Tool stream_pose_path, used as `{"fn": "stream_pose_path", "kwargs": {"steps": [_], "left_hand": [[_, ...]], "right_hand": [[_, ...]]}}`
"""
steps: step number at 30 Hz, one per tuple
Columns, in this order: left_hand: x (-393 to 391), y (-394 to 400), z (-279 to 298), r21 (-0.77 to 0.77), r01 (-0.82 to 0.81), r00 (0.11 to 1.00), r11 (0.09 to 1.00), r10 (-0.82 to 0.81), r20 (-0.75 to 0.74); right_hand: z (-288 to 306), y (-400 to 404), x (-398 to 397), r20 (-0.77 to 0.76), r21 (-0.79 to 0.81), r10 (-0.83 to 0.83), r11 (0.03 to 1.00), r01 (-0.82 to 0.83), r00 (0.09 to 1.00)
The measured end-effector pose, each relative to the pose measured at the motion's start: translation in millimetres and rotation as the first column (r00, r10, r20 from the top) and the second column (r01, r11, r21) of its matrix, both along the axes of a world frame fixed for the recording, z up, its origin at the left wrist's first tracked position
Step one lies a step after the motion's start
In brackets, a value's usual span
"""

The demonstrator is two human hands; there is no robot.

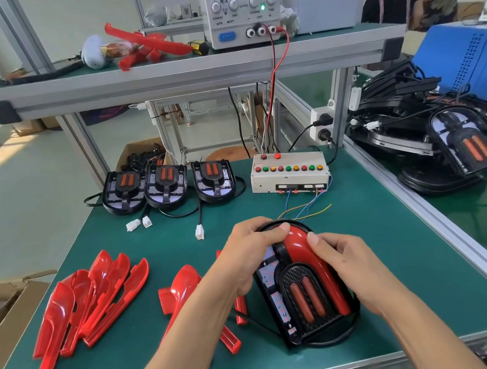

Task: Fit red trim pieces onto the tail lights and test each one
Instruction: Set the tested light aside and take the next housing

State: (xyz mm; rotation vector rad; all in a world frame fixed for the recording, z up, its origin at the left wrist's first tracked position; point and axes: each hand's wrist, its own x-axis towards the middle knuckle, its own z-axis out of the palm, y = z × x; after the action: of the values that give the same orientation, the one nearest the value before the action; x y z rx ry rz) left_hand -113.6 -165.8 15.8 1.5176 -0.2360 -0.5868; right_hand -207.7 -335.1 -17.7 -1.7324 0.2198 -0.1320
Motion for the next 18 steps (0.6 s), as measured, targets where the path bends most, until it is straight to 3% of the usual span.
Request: {"fn": "stream_pose_path", "kwargs": {"steps": [5, 10, 18], "left_hand": [[14, 12, 0, -0.06, -0.053, 0.992, 0.997, 0.045, -0.119], [19, 14, -4, -0.125, -0.094, 0.972, 0.988, 0.063, -0.226], [15, 13, -9, -0.103, -0.099, 0.975, 0.99, 0.075, -0.211]], "right_hand": [[-10, -29, -29, -0.098, 0.019, 0.176, 0.984, -0.175, 0.98], [-25, -21, -38, -0.133, 0.108, 0.149, 0.985, -0.135, 0.98], [-35, -17, -41, -0.081, 0.064, 0.14, 0.989, -0.135, 0.987]]}}
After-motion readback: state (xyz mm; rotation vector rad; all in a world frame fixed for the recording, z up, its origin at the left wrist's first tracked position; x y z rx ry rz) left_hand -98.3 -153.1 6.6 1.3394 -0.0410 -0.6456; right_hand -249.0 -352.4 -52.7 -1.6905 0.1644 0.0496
